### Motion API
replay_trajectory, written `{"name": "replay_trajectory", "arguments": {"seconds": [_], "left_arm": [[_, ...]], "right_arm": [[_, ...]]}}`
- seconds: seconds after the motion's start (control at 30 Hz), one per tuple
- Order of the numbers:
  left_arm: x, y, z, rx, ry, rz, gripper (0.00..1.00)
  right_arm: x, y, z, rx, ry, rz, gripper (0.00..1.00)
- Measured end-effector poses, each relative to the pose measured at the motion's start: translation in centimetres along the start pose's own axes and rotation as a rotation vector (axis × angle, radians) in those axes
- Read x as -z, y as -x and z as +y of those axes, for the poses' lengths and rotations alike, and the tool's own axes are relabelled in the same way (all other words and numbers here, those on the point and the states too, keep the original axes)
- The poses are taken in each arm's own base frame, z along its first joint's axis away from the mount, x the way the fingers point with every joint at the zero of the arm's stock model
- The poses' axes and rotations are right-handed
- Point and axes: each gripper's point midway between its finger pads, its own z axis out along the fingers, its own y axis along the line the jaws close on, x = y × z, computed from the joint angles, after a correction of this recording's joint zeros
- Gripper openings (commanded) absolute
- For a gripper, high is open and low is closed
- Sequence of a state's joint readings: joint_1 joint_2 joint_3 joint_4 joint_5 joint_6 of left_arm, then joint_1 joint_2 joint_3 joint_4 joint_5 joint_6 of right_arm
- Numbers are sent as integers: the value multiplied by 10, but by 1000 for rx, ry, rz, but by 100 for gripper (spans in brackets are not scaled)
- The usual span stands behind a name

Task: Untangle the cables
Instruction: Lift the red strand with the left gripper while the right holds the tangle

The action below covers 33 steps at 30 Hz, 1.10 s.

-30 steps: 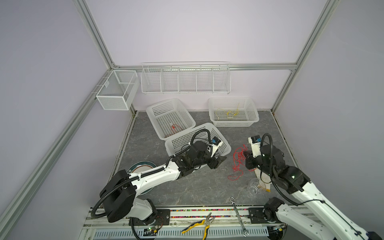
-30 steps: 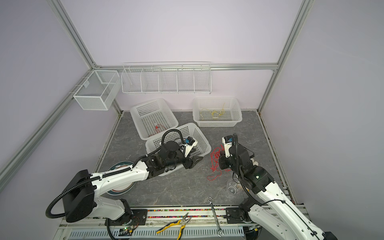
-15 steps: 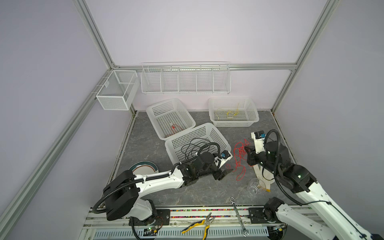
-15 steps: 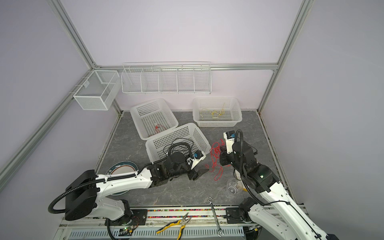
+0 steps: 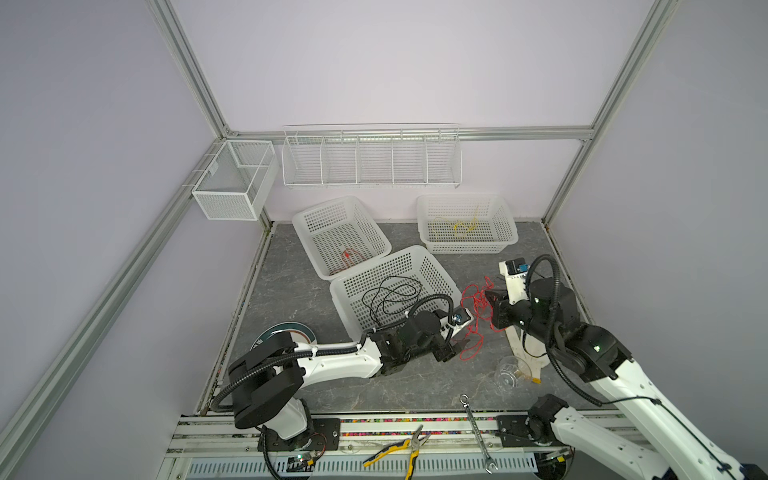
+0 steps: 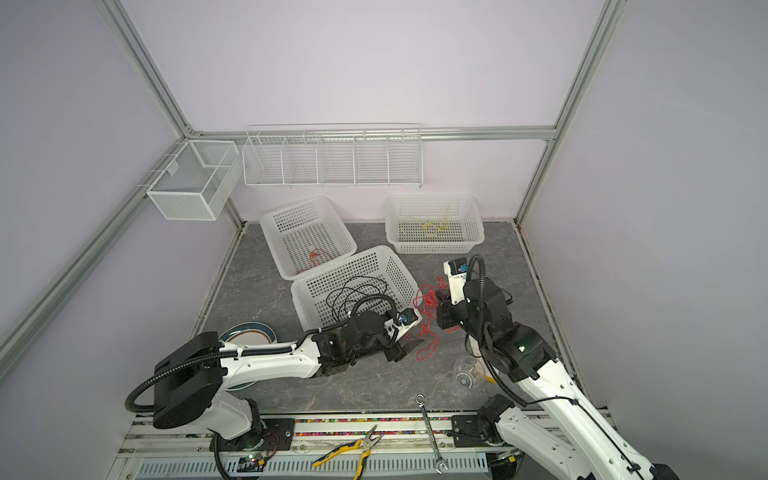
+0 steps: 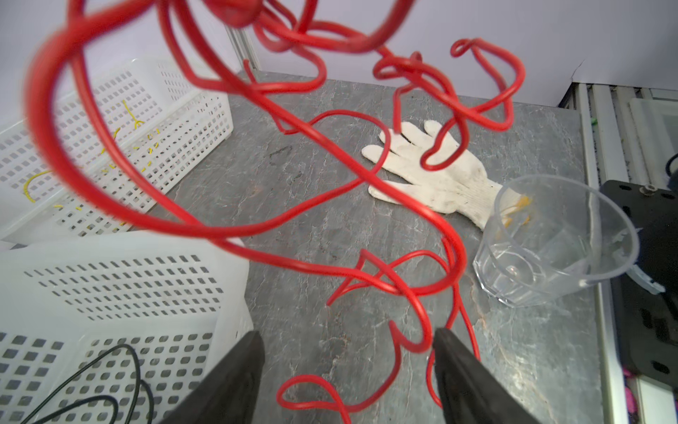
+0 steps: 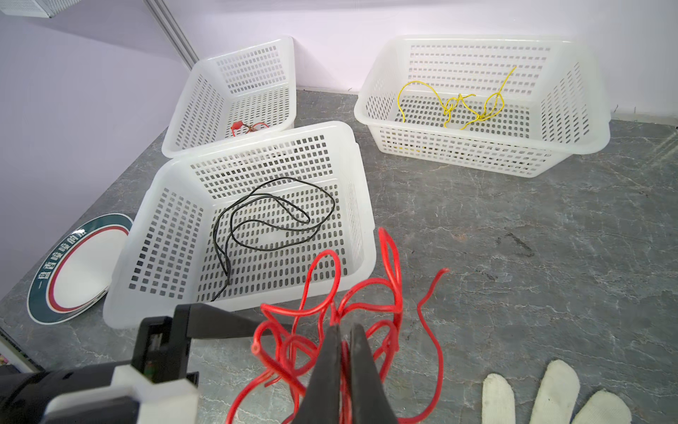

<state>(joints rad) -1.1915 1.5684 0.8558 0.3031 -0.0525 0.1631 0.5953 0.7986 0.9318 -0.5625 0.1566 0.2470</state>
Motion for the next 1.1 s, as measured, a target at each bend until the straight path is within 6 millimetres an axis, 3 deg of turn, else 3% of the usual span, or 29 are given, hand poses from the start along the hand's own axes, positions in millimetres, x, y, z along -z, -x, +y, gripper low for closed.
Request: {"name": "replay_trajectory", "arguments": {"seconds": [0.27, 0.5, 0.63, 0.9, 1.1], "left_arm": [[-10, 14, -1, 1, -1, -41, 57], [-20, 8, -5, 2, -13, -19, 39], [-20, 7, -5, 2, -14, -16, 35], [-20, 3, -7, 0, -18, 3, 2], [-20, 3, -7, -1, -17, 9, 0]], "right_arm": [[-2, 0, 3, -8, 15, 5, 7], [-3, 3, 4, -13, 18, -8, 7], [-4, 3, 2, -15, 12, -5, 7], [-14, 1, 1, -19, 3, 13, 7], [-17, 2, -3, -19, -22, 12, 7]]}}
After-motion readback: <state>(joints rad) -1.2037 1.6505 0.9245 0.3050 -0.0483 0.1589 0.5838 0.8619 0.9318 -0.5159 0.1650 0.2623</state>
